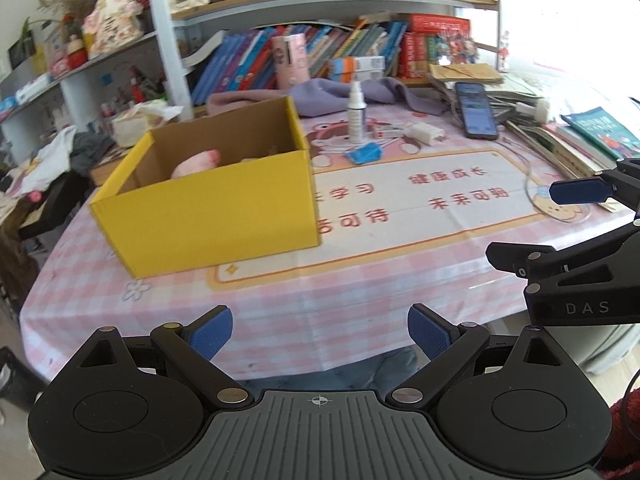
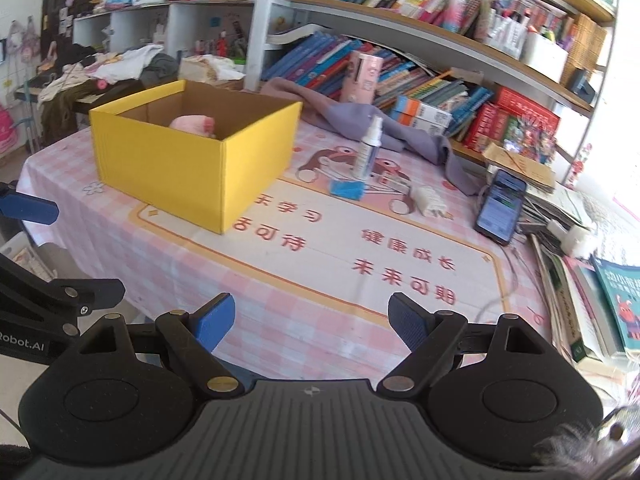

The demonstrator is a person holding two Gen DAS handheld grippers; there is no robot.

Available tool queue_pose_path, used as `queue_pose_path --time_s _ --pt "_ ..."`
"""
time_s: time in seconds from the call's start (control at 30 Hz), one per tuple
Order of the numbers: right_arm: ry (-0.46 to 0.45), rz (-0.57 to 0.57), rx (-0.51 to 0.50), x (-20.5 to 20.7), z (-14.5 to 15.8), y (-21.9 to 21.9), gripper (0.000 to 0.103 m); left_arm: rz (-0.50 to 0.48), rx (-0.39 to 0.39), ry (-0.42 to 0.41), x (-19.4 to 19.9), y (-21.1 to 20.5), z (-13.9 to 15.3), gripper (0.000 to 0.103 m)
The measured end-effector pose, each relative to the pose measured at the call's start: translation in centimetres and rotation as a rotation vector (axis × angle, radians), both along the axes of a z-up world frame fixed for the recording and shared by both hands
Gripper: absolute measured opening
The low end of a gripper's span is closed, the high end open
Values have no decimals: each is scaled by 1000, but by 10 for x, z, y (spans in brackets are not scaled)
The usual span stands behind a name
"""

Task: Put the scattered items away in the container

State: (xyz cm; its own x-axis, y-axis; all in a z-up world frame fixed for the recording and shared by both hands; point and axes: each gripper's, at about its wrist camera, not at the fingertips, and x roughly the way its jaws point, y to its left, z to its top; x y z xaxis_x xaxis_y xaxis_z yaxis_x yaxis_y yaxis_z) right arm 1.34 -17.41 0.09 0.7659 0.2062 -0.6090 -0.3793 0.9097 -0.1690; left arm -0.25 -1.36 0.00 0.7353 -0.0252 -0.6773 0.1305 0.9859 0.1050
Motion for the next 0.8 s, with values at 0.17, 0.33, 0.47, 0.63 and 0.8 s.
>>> queue_pose_path --time_s 0.17,0.33,0.47,0.63,0.8 --pt "-3 -52 6 3 1 -16 83 -56 2 0 9 -14 -1 96" --pt "8 -86 8 10 -1 -27 83 -112 1 0 17 -30 -2 96" --pt "9 -97 2 15 -1 -34 83 -147 -8 -5 23 -39 -3 96" --pt "8 -125 -2 25 -2 -46 83 -181 -24 -12 36 -50 -3 96" --pt "9 -153 -10 36 -3 -58 83 -228 -35 -21 50 -64 -4 96"
